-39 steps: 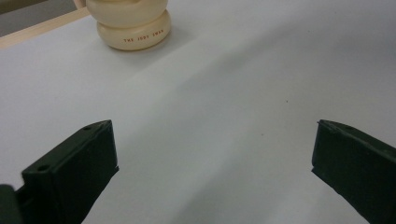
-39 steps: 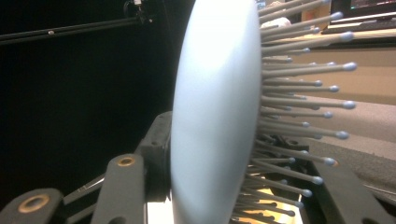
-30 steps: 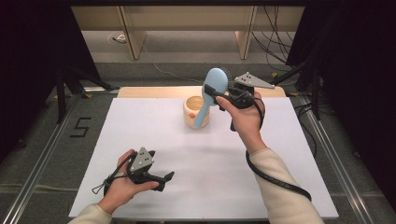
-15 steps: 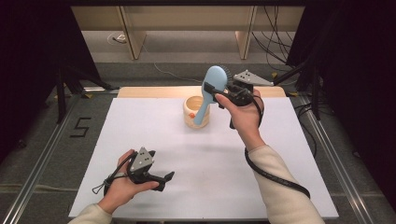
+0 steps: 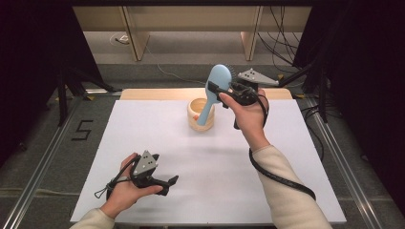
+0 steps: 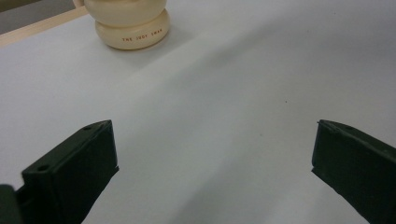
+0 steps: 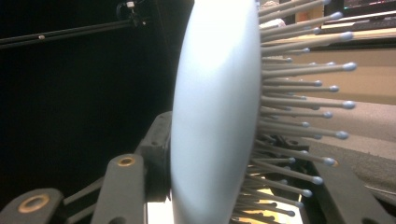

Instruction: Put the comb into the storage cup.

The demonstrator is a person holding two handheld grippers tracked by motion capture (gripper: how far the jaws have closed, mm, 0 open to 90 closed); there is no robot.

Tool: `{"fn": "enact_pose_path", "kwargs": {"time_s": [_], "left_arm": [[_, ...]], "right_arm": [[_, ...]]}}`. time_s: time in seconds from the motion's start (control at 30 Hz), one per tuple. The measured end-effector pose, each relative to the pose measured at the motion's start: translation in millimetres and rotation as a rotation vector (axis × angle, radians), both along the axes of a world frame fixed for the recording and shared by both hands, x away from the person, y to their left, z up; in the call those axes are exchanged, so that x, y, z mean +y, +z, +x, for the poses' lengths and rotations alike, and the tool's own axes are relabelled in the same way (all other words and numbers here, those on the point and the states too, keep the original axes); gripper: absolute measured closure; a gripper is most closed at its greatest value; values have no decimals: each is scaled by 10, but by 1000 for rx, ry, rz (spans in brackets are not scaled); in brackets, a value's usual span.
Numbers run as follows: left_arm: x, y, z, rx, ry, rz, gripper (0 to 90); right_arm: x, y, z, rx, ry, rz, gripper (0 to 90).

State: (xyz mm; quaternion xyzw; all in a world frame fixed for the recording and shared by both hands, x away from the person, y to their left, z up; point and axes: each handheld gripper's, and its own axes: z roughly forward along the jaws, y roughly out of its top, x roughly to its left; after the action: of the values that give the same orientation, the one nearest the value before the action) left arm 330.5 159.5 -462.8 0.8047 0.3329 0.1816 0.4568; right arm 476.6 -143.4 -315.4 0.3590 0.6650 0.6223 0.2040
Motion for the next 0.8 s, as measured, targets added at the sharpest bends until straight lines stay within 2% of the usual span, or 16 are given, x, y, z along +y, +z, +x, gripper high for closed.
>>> {"fn": "enact_pose_path", "kwargs": {"time_s": [0.8], "left_arm": [[-1, 3, 2, 0, 1, -3, 0]], "right_arm": [[-17, 17, 92, 10, -22, 9, 518]]}}
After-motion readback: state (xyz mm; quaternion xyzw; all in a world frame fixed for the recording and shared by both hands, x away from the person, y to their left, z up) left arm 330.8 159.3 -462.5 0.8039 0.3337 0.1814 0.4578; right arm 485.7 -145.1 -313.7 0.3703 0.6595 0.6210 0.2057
